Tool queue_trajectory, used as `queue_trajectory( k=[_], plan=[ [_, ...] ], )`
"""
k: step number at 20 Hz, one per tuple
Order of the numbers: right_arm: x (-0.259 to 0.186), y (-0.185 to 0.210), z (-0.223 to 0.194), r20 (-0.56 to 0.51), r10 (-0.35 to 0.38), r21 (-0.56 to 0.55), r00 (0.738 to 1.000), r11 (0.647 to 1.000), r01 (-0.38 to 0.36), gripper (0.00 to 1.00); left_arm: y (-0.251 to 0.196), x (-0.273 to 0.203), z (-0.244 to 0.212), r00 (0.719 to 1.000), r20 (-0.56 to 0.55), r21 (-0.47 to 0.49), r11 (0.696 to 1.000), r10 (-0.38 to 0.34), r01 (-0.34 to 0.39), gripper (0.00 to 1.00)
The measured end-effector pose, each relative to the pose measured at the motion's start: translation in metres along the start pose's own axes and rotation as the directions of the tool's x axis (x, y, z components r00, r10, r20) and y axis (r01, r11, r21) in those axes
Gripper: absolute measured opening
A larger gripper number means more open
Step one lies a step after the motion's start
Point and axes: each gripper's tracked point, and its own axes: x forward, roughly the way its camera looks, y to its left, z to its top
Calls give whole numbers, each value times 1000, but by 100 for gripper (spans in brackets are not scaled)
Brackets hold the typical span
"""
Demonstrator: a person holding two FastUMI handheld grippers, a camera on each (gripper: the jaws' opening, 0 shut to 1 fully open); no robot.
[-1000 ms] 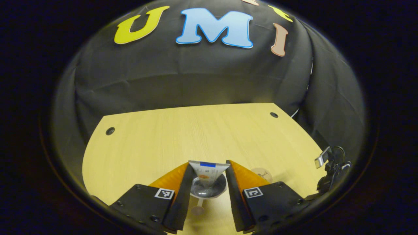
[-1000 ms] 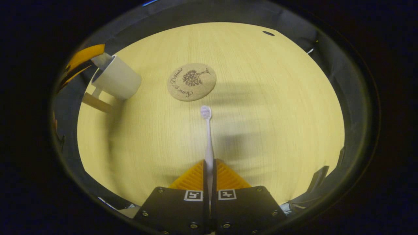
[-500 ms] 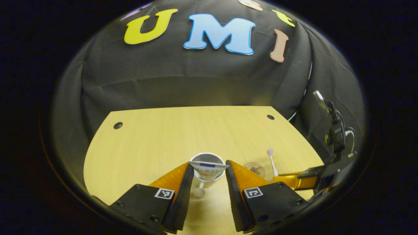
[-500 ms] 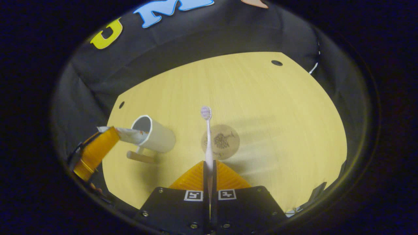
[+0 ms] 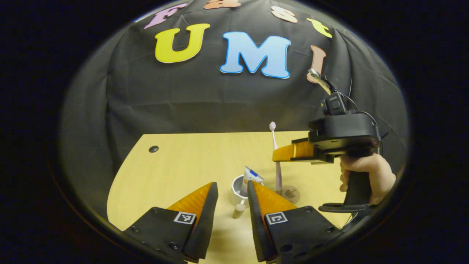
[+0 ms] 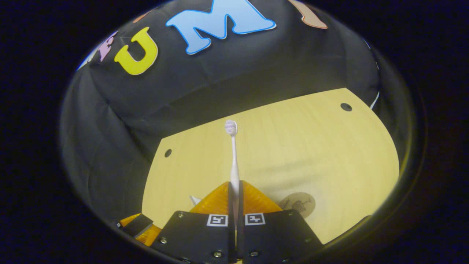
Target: Put the toothbrush and toothpaste on the desktop into the cup, then pick up the cup and place it on the coaster on the desktop.
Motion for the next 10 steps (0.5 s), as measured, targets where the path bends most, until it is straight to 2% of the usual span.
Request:
queue_trajectory(
  k=[1,2,3,4,6,7,8,10],
  plan=[
    [6,5,3,7,9,2,1000,1000,-9,3,7,-4,-2,1000,-3,-4,1000,12,-12,55],
    [12,8,4,11,13,8,1000,1000,-14,3,13,-8,-3,1000,-6,-8,1000,26,-26,63],
    [18,11,5,15,18,11,1000,1000,-18,3,21,-10,-6,999,-11,-14,999,41,-41,63],
    [25,14,6,23,24,9,999,1000,-25,3,28,-13,-8,998,-18,-22,998,54,-55,55],
    [38,16,-1,21,25,-16,999,1000,-24,3,47,-22,-15,995,-31,-44,995,92,-93,55],
    [42,17,-5,20,26,-32,999,999,-26,3,54,-25,-19,994,-38,-52,993,105,-106,63],
    [45,17,-9,33,29,-70,999,997,-27,3,61,-28,-22,992,-48,-65,990,120,-123,63],
    [44,18,-17,57,44,-117,997,992,-37,3,67,-30,-29,990,-60,-78,988,131,-136,48]
  ],
)
